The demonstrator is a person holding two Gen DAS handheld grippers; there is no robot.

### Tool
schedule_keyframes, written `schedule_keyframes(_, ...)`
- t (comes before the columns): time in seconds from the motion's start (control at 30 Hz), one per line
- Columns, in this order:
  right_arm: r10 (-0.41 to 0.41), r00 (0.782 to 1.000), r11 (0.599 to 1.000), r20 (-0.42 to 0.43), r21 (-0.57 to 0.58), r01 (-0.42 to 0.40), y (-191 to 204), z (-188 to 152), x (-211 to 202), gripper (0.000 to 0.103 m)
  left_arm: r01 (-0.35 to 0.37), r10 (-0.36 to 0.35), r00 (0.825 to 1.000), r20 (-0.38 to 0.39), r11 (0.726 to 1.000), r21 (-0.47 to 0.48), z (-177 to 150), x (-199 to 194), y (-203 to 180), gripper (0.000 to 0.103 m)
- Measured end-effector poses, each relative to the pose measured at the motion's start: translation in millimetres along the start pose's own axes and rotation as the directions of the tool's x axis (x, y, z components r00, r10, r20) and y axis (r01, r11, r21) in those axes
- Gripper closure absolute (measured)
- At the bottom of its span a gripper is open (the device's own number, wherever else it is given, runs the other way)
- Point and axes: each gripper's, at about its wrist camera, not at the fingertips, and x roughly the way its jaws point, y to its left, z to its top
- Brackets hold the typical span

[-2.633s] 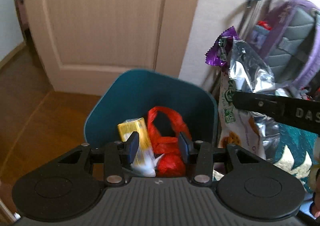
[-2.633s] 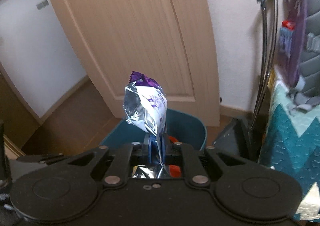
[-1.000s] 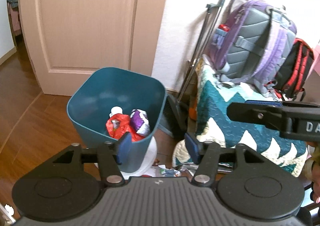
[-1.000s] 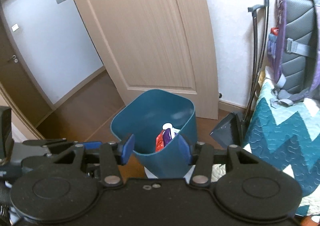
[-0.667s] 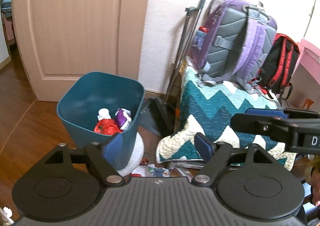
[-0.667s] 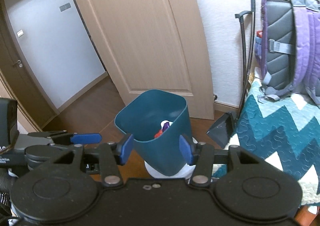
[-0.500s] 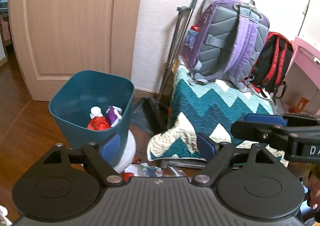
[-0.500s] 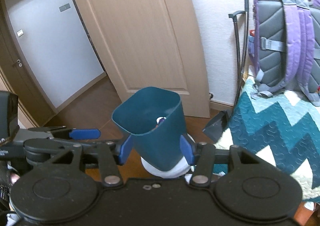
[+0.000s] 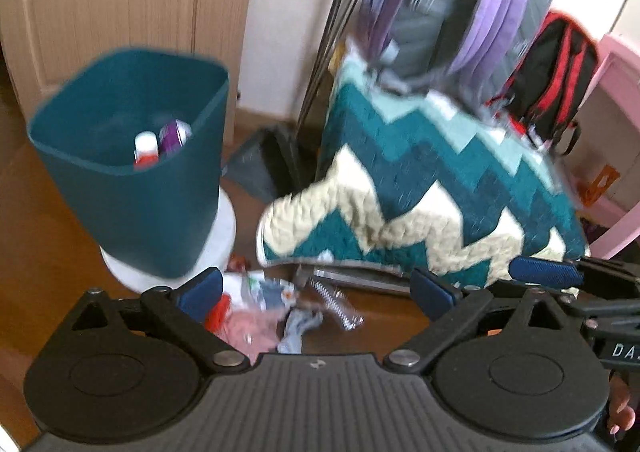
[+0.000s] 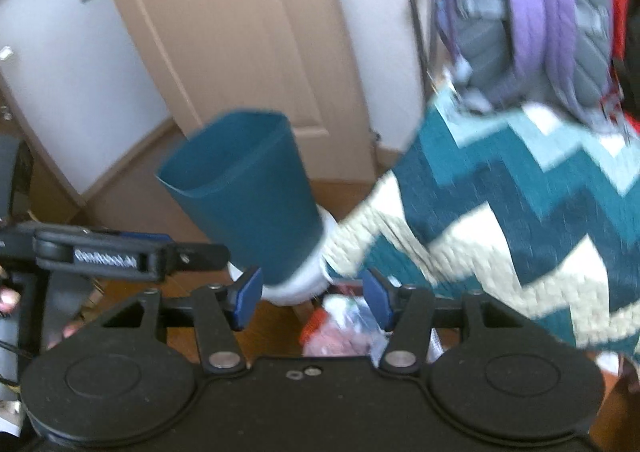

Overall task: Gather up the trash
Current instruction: 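Move both tools back down toward the remaining trash on the floor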

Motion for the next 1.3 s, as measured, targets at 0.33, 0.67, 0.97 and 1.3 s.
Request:
schedule_keyframes(0.33, -0.079, 0.983, 0.994, -0.168, 0.066, 0.091, -78, -58, 93, 0.048, -0.055, 0.051, 0.978, -0.2, 0.998, -0.012, -35, 124, 6, 0.002)
schedule_keyframes(0.67, -0.127, 0.936, 0.982, -0.329, 0.093, 0.166, -144, -102, 202, 0.048, -0.051, 0.087, 0.924, -0.373, 0.993, 0.104, -65, 252, -9, 0.002)
schedule_keyframes(0.97, -0.186, 0.887, 0.983, -0.424, -0.087, 0.164, -163, -144, 282, 0.048, -0.022, 0.073, 0.892, -0.447, 0.993, 0.118, -93, 345, -3, 0.003)
schedule_keyframes(1.3, -0.182, 0.865, 0.982, -0.468, -0.133, 0.135, -192, -173, 347, 0.048, -0.028, 0.097, 0.874, -0.476, 0.988, 0.15, -122, 415, 7, 0.018)
